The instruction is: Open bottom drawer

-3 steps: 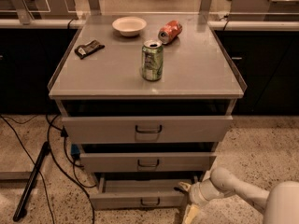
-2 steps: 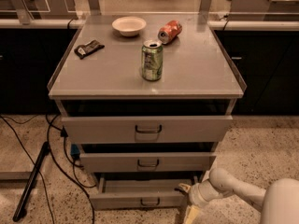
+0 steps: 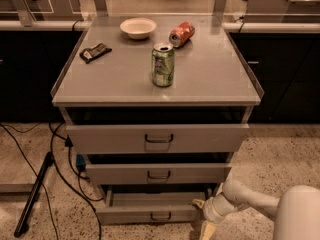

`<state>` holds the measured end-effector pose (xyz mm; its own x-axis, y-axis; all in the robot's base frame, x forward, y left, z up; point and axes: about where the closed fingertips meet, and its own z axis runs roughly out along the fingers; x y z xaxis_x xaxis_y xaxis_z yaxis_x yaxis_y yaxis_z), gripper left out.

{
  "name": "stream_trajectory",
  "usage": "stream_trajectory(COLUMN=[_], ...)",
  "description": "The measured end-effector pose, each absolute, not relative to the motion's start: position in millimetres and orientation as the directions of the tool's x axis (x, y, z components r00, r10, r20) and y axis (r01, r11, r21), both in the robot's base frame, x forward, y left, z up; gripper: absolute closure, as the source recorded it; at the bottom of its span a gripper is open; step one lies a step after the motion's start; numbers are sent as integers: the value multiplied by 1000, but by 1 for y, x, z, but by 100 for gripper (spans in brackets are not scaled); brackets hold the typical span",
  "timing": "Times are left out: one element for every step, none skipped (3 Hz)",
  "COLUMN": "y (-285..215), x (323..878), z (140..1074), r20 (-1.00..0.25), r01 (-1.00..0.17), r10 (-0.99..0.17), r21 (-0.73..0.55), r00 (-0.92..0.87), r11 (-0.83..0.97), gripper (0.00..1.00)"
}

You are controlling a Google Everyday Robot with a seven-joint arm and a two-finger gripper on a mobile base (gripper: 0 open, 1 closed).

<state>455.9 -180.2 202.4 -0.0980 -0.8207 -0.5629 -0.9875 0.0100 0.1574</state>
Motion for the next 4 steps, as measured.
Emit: stream_trajectory(y=[-185,-186,-188,-190], x=[449,439,429,424], z=[203,203,202,203], r20=[-548,-546,-548,-547], r01=[-982,-973,-959,-950], r10=[-832,-833,-831,-831], r21=[187,225,275,301], r00=[-89,-88,-94,-100], r11=[-18,-46,-72,-84], gripper=[0,0,0,0])
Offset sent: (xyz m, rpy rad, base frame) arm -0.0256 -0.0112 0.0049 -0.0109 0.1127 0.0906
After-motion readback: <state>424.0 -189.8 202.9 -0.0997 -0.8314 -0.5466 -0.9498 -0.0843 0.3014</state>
